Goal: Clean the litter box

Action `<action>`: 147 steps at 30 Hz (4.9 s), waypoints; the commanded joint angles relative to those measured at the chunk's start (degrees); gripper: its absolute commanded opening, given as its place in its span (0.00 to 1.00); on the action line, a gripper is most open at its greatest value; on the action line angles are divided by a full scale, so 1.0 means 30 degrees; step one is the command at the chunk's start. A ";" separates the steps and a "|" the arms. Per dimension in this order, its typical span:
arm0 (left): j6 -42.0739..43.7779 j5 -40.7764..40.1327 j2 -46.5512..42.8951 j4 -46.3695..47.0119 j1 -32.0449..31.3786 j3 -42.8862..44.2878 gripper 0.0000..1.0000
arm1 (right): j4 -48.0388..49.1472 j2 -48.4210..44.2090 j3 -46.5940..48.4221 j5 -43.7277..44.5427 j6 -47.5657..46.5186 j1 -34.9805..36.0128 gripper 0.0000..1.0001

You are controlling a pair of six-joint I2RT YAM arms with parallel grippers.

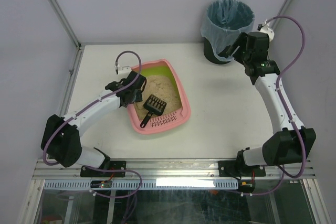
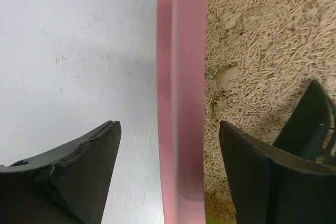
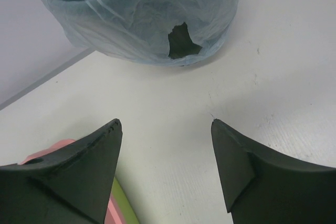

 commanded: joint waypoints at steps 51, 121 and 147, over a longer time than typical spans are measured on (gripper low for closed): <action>0.4742 0.0377 -0.8906 0.4068 0.0469 -0.1486 0.97 | -0.6944 1.1489 1.7515 -0.0375 -0.1983 -0.2907 0.00; -0.0747 0.3367 -0.3211 0.5268 -0.2992 -0.2804 0.45 | -0.1840 -0.8440 -0.1897 -0.2220 -0.3858 0.5706 0.31; -0.1991 -0.4190 -1.4364 0.1536 -0.2960 -0.2338 0.99 | 0.5417 0.2060 -0.4245 0.0237 -0.9527 2.2870 0.67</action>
